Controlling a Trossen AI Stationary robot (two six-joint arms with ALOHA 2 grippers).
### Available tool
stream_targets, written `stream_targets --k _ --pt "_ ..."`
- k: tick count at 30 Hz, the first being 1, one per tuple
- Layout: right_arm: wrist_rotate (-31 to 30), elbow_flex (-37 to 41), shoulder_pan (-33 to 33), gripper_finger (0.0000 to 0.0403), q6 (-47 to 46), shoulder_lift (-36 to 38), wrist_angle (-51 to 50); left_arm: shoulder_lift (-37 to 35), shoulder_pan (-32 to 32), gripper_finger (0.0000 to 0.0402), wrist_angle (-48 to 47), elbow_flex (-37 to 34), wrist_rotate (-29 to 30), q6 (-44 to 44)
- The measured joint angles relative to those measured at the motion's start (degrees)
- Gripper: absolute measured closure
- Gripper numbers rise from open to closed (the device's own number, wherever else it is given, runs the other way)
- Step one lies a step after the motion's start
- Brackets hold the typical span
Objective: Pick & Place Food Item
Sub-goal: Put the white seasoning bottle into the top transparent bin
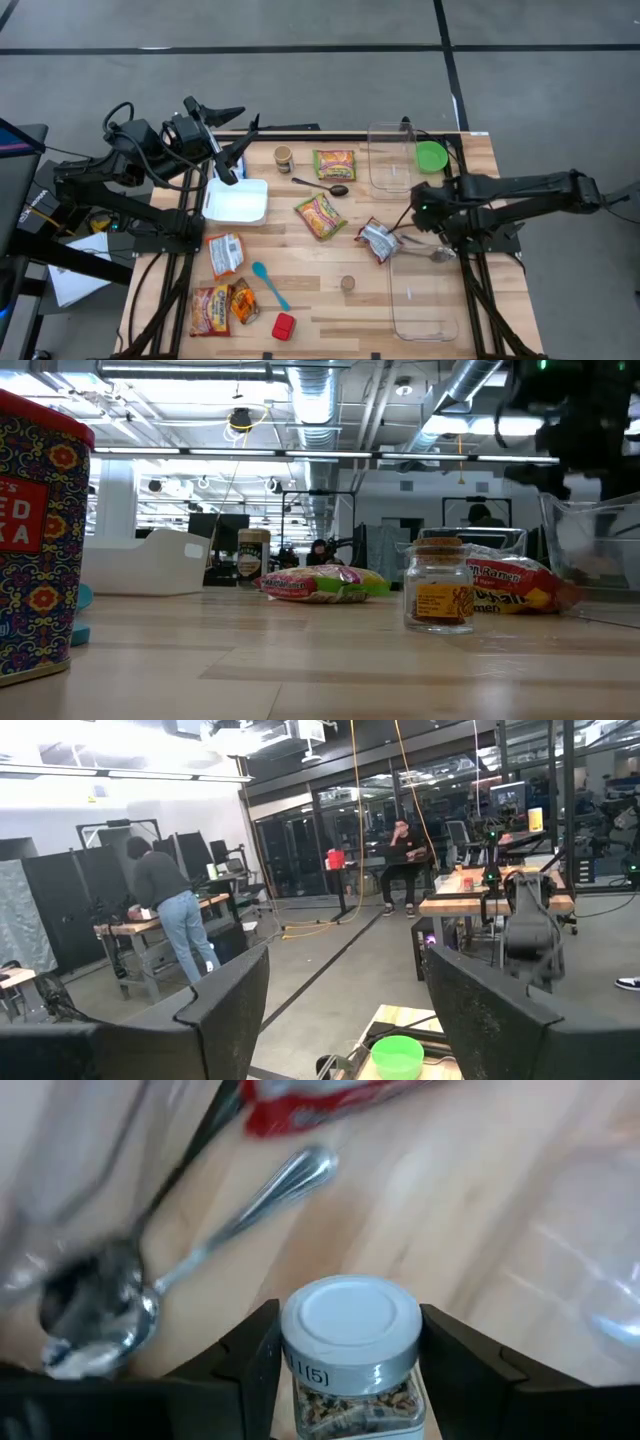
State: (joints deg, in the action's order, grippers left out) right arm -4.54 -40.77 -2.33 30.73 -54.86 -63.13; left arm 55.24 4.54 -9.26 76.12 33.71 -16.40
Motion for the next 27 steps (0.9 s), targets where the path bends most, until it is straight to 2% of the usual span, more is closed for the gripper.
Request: stream_targets --k 7,11,16,21,27 --pt "0.20 -7.63 0.07 0.0216 -13.59 6.01 -4.25 0.00 0.00 0.0142 -0.15 0.00 0.01 -0.02" --pt "0.19 -10.30 0.07 0.0216 -21.79 8.98 -2.12 0.00 0.01 0.0142 -0.15 0.00 0.04 -0.02" --pt "-0.49 -11.46 -0.18 0.0216 -31.15 11.89 6.70 0.00 0.01 0.0142 -0.17 0.00 0.17 -0.02" --pt "-7.35 -11.46 -2.30 0.0216 -36.73 13.04 14.26 0.00 0.02 0.0142 -0.20 0.00 0.17 -0.02" --pt "-9.01 -11.46 -5.62 0.0216 -41.19 13.00 30.42 0.69 0.01 0.0142 -0.27 -0.03 0.16 0.33"
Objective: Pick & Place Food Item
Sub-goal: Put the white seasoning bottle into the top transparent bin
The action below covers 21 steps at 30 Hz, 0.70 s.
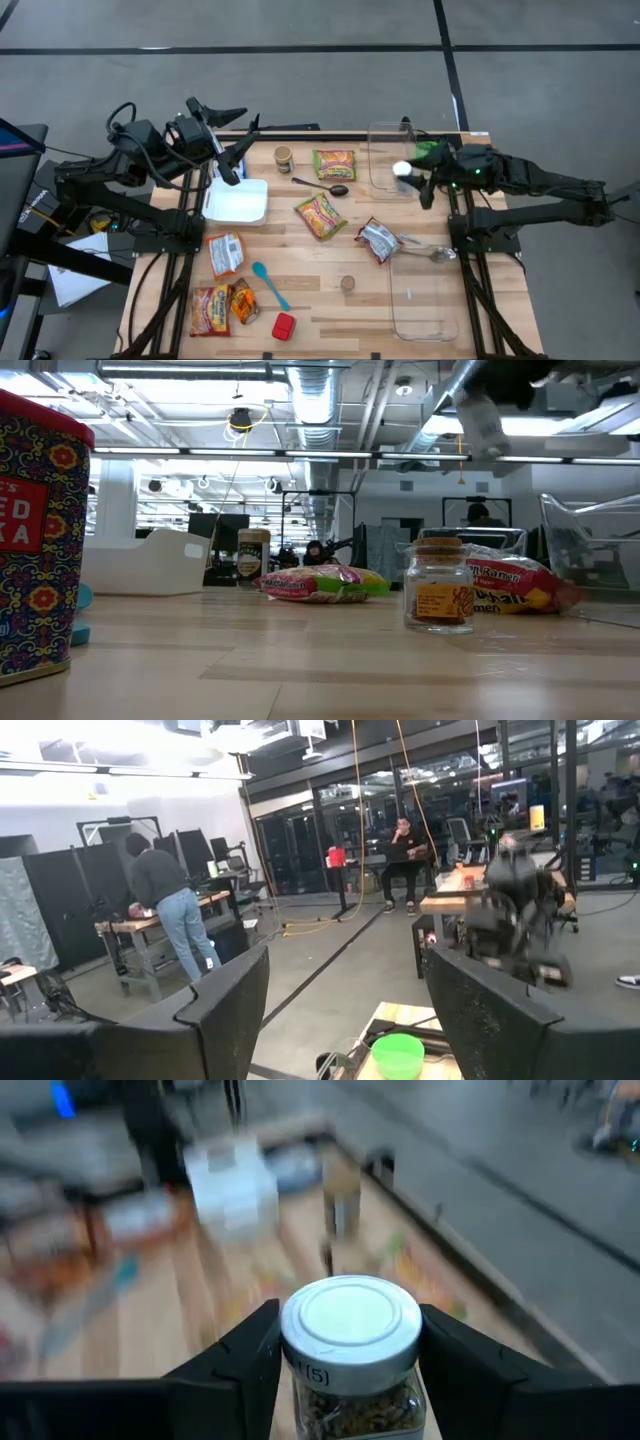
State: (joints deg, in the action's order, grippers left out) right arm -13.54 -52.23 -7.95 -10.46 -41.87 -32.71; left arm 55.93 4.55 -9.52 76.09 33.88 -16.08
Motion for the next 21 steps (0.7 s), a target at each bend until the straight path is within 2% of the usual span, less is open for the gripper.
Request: stream_targets --k 5,9,11,21 --pt "-0.18 0.00 -2.73 0.0216 3.39 -0.72 7.65 1.25 0.00 0.0142 -0.36 -0.06 -0.01 0.02" --pt "-0.48 0.31 -7.72 0.0216 4.40 -3.05 7.76 2.42 -0.01 0.0142 -0.40 -0.06 -0.03 0.04" --pt "-0.03 1.93 -10.74 0.0216 4.78 -3.29 11.12 3.02 -0.01 0.0142 0.25 0.01 -0.07 0.04" --pt "16.94 19.03 -26.63 0.0216 5.94 1.76 34.29 3.77 -0.01 0.0142 0.45 -0.02 -0.14 1.38"
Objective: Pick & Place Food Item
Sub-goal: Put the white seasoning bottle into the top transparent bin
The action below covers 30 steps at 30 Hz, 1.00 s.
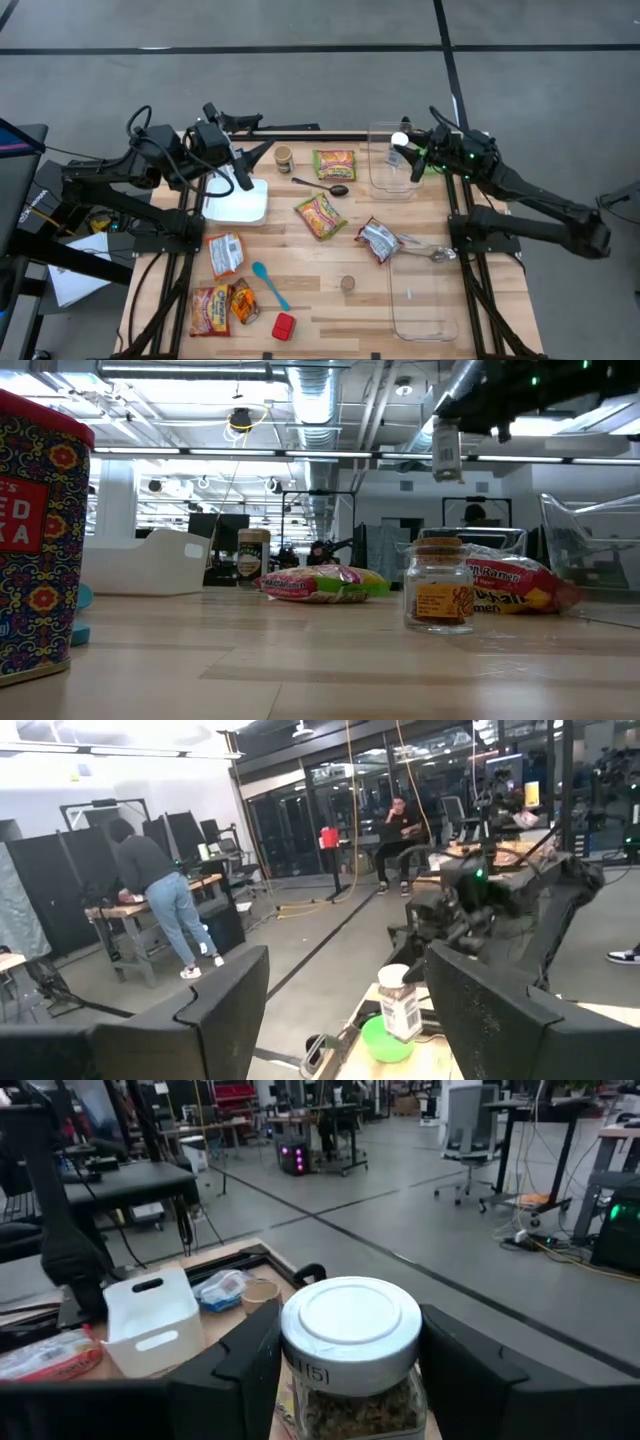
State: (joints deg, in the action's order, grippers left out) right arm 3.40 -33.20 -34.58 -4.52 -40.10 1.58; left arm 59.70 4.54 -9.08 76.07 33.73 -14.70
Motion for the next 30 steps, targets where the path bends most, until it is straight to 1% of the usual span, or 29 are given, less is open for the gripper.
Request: stream_targets --k 3,6,10,14,17,21,26,30 --pt "3.03 2.84 -3.72 0.0216 0.06 -0.87 4.78 -0.09 0.00 0.0142 0.08 0.00 0.00 0.00" --pt "6.30 4.35 -7.89 0.0216 0.62 -4.01 7.83 -0.07 0.00 0.0142 0.12 0.00 0.04 0.01" --pt "14.85 5.28 -14.45 0.0216 0.61 -8.88 15.42 -0.07 0.00 0.0142 0.13 0.00 0.18 0.31" --pt "23.66 5.62 -20.38 0.0216 1.53 -15.00 16.75 -0.07 0.01 0.0142 0.15 0.00 0.17 1.92" --pt "30.50 5.29 -24.15 0.0216 1.58 -18.71 22.97 -0.07 0.00 0.0142 0.39 0.00 0.16 2.12" --pt "40.69 5.41 -29.30 0.0216 1.97 -23.40 25.57 -0.08 0.00 0.0142 0.61 0.00 0.14 3.50" --pt "49.63 5.45 -34.05 0.0216 2.87 -28.56 28.23 -0.07 0.00 0.0142 1.14 0.00 0.13 4.59" --pt "53.63 5.36 -35.54 0.0216 2.67 -31.12 32.48 -0.07 0.00 0.0142 2.64 0.02 0.11 4.70"
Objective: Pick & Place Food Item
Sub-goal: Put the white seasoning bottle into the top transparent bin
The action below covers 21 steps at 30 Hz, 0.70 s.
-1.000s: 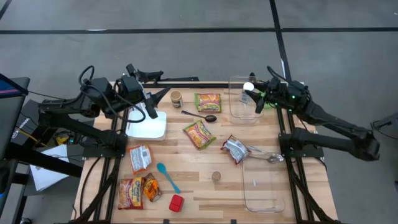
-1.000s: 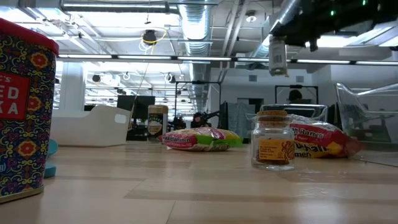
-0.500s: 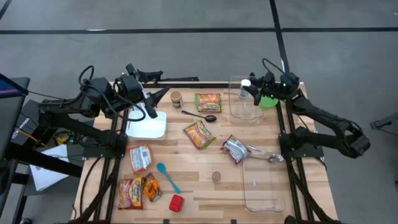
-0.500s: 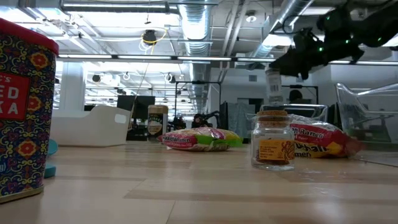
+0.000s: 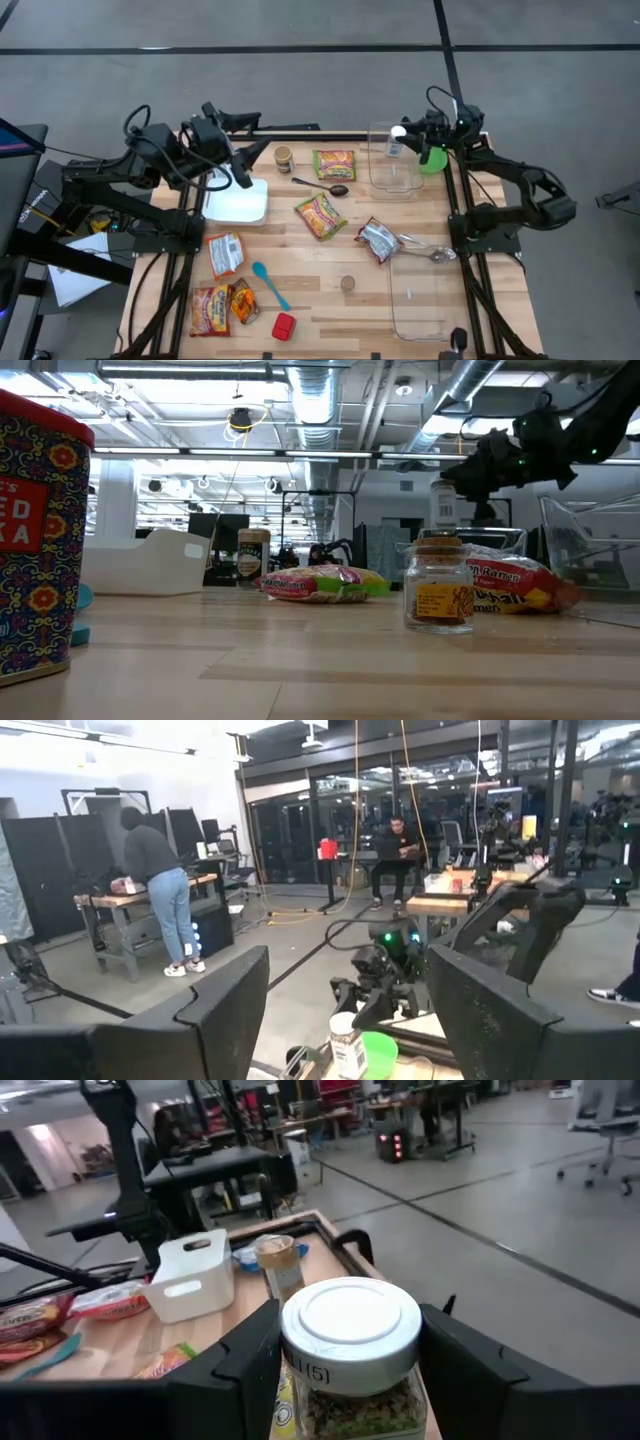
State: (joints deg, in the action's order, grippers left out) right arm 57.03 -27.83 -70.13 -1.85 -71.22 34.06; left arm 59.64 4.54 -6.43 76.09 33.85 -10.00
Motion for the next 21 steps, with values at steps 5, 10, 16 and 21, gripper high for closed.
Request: stream_targets --k 5,10,16,21 --pt "3.55 0.02 -0.50 0.0216 2.34 -2.71 1.90 0.00 0.00 0.0142 1.42 0.00 0.00 0.02" --pt "6.23 0.04 -0.38 0.0216 6.64 -3.73 2.65 0.00 0.01 0.0142 1.70 0.00 -0.01 1.83" --pt "6.16 -1.19 -0.85 0.0216 7.28 -3.58 6.20 0.00 0.01 0.0142 2.13 0.00 -0.02 3.02" --pt "6.27 -1.21 -0.28 0.0216 8.97 -3.54 3.79 0.00 0.00 0.0142 3.10 0.00 0.00 3.04"
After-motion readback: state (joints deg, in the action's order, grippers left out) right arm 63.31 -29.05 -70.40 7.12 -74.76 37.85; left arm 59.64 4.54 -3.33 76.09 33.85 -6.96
